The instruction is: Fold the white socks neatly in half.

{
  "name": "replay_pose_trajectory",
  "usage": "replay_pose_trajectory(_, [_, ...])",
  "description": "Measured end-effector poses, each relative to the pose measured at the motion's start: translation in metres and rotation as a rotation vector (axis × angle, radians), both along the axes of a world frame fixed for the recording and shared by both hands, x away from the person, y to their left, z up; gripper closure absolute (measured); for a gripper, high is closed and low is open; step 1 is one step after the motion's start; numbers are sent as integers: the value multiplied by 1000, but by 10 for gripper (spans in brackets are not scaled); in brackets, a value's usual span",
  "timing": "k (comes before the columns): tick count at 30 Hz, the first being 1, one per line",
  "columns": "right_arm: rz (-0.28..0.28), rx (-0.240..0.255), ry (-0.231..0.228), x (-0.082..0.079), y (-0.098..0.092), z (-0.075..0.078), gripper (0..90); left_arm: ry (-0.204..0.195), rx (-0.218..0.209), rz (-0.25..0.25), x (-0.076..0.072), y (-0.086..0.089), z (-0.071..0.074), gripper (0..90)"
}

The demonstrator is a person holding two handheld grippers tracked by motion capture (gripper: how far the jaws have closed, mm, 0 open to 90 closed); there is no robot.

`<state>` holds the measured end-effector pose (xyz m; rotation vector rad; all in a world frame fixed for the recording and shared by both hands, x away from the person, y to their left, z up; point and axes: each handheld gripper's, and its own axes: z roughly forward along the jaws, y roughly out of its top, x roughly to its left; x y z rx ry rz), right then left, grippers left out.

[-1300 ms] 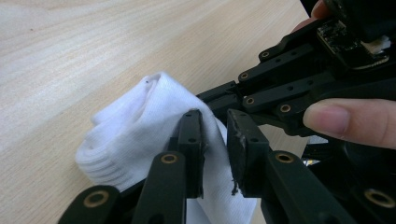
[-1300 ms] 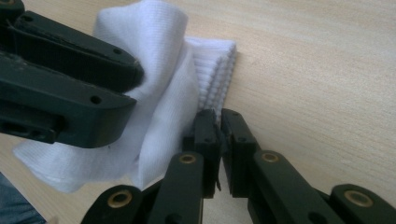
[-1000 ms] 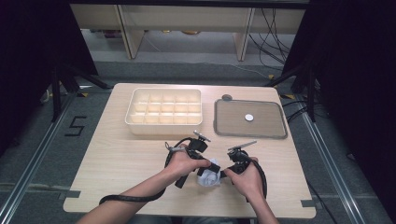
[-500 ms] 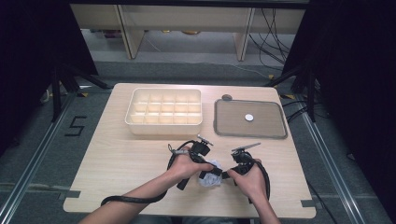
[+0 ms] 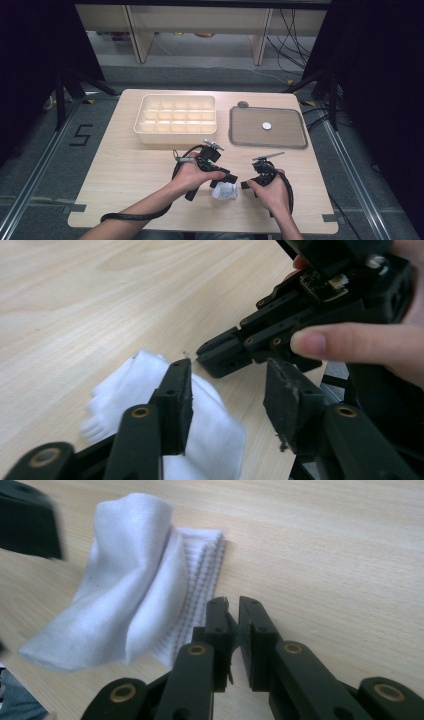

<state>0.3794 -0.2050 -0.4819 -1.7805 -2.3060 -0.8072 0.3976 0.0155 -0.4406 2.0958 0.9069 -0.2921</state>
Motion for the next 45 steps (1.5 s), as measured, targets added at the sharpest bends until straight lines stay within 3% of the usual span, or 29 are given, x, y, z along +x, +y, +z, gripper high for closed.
replay_pose_trajectory(3, [-15,-6,-9,-2,-4,2,830,-10,65,-25,-3,9,0,739])
replay_pose_trajectory(6, [-18,9,-15,-3,-6,5,828,16,95,-68,-6,6,-10,824])
replay_pose_trajectory(9, [-18,4,-22,-4,-7,7,827,29,105,-83,-6,-3,-20,838])
replay_pose_trajectory(10, [17,7,-75,-2,-10,4,827,28,110,-92,-5,-5,-23,839])
replay_pose_trajectory(11, [-9,3,-30,-4,-8,7,826,23,118,-87,-5,-8,-25,839])
replay_pose_trajectory(12, [-13,5,-27,-5,-8,7,826,20,124,-87,-4,-10,-27,839])
replay_pose_trajectory(14, [-1,3,-50,-5,-8,6,824,14,150,-105,-3,-11,-30,838])
replay_pose_trajectory(16, [-23,-3,-33,-6,-8,7,823,25,149,-88,-4,-14,-34,837])
replay_pose_trajectory(17, [6,5,-61,-5,-9,4,823,15,170,-114,-2,-13,-34,836])
replay_pose_trajectory(18, [-15,-2,-28,-6,-8,6,823,34,145,-84,-4,-15,-36,836])
replay_pose_trajectory(19, [13,3,-71,-5,-10,3,822,33,146,-85,-4,-15,-37,836])
replay_pose_trajectory(20, [-19,-2,-23,-6,-8,6,822,30,146,-85,-3,-15,-37,836])
replay_pose_trajectory(22, [10,7,-67,-5,-10,4,820,32,152,-83,-3,-15,-37,835])
replay_pose_trajectory(23, [18,8,-78,-5,-10,4,818,24,175,-105,-1,-13,-37,834])
replay_pose_trajectory(24, [-9,0,-39,-6,-9,6,815,30,159,-83,-2,-14,-37,835])
replay_pose_trajectory(27, [-20,3,-14,-7,-10,7,805,22,161,-101,-2,-13,-37,830])
replay_pose_trajectory(28, [-20,4,-16,-7,-10,6,802,25,147,-79,-3,-14,-36,824])
replay_pose_trajectory(29, [-14,6,-25,-6,-11,6,798,15,166,-113,-2,-12,-35,810])
replay_pose_trajectory(31, [-15,-3,-23,-7,-12,6,788,15,143,-77,-5,-13,-30,765])
replay_pose_trajectory(32, [6,3,-77,-6,-13,5,782,5,148,-86,-5,-12,-27,738])
replay_pose_trajectory(33, [-16,7,-25,-7,-12,7,774,-1,148,-90,-6,-10,-24,714])
replay_pose_trajectory(38, [20,-27,-114,-6,-18,6,715,-44,127,-47,-7,-5,-9,575])
replay_pose_trajectory(39, [13,-9,-108,-6,-18,7,704,-67,136,-44,-7,-3,-4,542])
replay_pose_trajectory(41, [16,-43,-124,-7,-20,7,688,-91,144,-34,-6,0,1,502])
replay_pose_trajectory(45, [-2,-33,-126,-9,-21,8,670,-103,150,5,-1,5,5,427])
